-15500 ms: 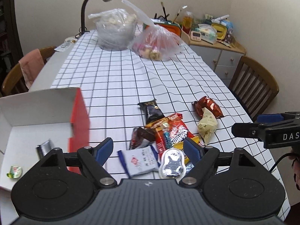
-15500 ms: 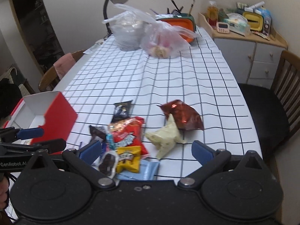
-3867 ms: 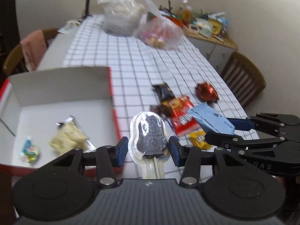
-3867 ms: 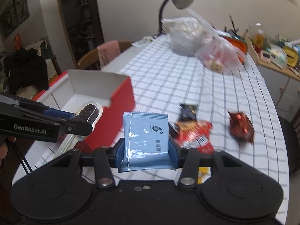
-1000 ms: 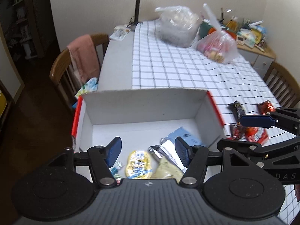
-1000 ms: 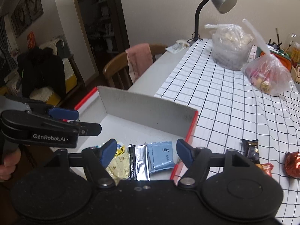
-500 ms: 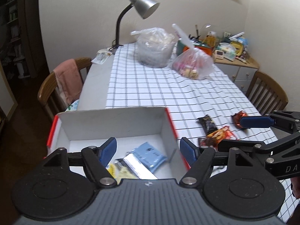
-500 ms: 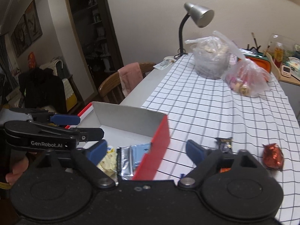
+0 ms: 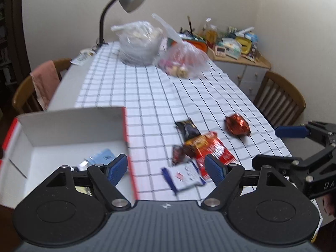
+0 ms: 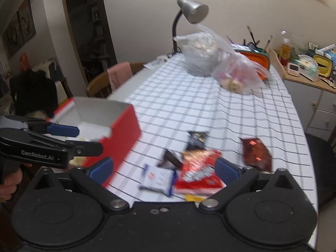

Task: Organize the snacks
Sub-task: 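Withdraw both tools from the box back over the snack pile, then grasp the yellow sesame packet with the right tool while the left tool grasps the white milk packet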

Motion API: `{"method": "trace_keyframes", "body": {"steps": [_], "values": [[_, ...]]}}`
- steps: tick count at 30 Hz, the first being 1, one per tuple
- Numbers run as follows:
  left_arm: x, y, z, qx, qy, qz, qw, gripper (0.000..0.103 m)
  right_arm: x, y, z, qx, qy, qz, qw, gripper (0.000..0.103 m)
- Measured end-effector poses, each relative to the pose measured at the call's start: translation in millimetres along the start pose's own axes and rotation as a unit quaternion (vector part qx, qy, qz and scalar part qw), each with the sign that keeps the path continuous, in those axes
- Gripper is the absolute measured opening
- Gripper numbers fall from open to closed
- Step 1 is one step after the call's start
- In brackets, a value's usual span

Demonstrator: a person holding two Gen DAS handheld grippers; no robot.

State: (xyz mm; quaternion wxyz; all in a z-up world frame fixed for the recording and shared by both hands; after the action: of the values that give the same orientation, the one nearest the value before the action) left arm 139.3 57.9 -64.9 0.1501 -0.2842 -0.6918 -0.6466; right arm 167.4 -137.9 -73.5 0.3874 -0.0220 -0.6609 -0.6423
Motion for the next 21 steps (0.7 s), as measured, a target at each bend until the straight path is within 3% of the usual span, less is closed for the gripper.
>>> {"method": "trace_keyframes", "body": {"steps": [10, 21], "values": [[-57, -35, -46, 0.019, 0.015, 0.070, 0.9972, 0.080, -13, -50, -43, 0.024, 0.001, 0.063, 0.998, 0.103], [-127, -60, -41, 0.065, 0.071, 0.151, 0.9839, 0.080, -56, -91, -50, 0.002, 0.012, 0.132, 0.991, 0.100]]}}
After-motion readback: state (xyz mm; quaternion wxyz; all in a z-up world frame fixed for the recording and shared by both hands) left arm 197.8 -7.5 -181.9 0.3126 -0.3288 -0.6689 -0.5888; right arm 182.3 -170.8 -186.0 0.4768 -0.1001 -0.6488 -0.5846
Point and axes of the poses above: each gripper's, at about its wrist camera, not at the fingertips, and x roughly against the way its jaws point, z to its left, y to its top, the point moved 6 cm from there along -x, roughly the way its jaws point, and after that the axes turned 8 degrees about -z, right-handed, at the moved point
